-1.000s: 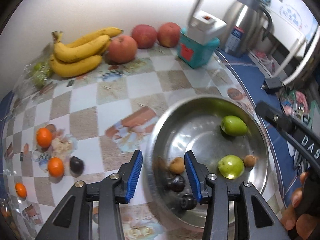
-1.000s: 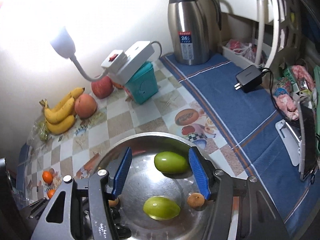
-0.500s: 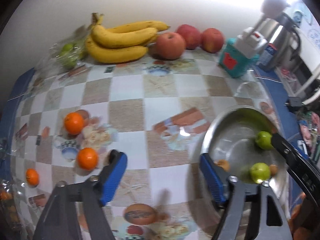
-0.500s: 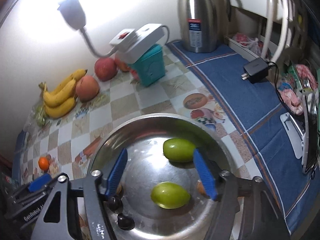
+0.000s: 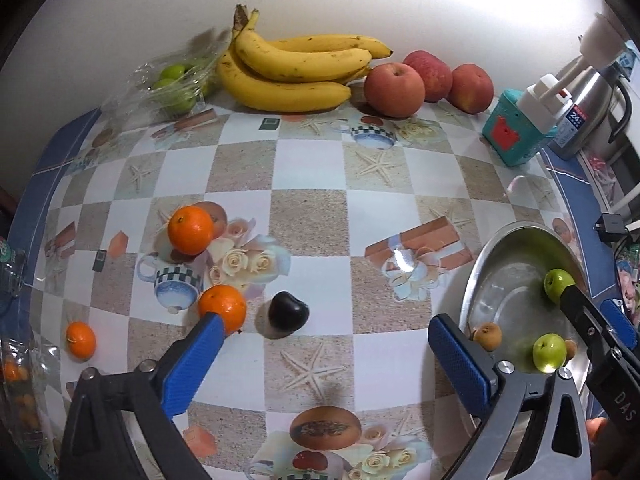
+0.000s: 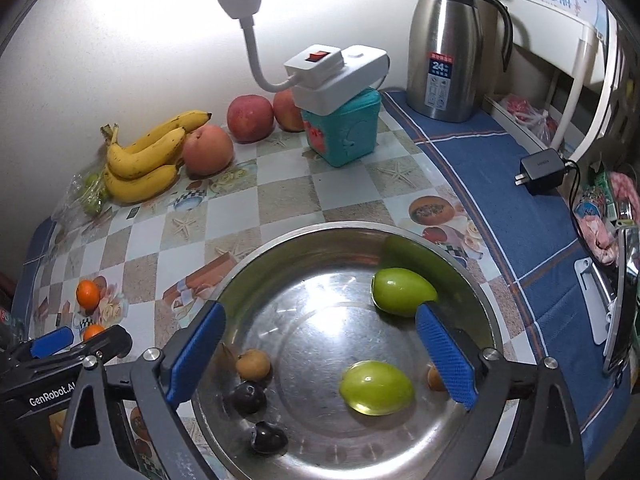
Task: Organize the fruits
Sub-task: 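Withdraw both grippers from the basin toward the remaining fruit, then move the right gripper toward the dark plum beside the oranges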
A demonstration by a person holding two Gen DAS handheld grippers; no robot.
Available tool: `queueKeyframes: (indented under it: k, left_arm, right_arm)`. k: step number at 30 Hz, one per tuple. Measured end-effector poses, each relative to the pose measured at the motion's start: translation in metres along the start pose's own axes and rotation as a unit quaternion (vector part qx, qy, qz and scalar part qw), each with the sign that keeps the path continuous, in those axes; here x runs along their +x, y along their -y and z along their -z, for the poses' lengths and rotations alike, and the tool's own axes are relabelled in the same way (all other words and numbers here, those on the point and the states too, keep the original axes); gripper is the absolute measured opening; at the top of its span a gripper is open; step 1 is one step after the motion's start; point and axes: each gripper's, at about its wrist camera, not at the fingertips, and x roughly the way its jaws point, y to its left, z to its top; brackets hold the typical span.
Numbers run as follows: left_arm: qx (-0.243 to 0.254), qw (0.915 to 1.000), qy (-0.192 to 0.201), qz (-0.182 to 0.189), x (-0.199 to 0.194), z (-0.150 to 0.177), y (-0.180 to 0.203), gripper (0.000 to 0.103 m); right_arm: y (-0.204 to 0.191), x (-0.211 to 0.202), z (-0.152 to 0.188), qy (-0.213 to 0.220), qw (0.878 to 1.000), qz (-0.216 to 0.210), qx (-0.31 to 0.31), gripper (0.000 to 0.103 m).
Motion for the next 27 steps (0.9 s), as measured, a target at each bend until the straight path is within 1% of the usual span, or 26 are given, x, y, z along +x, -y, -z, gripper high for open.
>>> queueKeyframes:
  k: [10, 13, 17, 21, 27]
  left_arm:
    - [-0.009, 0.9999, -0.006, -0.006, -0.002, 0.001, -0.021, 0.103]
    - [-0.014, 0.9998, -0.009, -0.009, -0.003, 0.002, -0.03, 0.103]
    - [-0.036, 0.9993, -0.014, -0.003, -0.003, 0.002, -0.047, 0.103]
    - [-0.052, 0.9984, -0.019, -0.006, -0.002, 0.004, -0.063, 0.103]
    - [-0.081, 0.9959, -0.03, -0.028, 0.0, 0.008, -0.09, 0.103]
  right_arm:
    - [-0.023, -0.013, -0.001, 0.029, 0.999, 0.003, -0.028, 0.096]
    - [-0.034, -0.015, -0.001, 0.03, 0.999, -0.007, -0.037, 0.096]
    - [-0.051, -0.015, -0.001, 0.025, 0.998, -0.017, -0.049, 0.096]
    - [-0.069, -0.015, -0.001, 0.022, 0.998, -0.032, -0.054, 0.096]
    - [-0.099, -0.008, 0.003, 0.007, 0.995, -0.058, -0.076, 0.096]
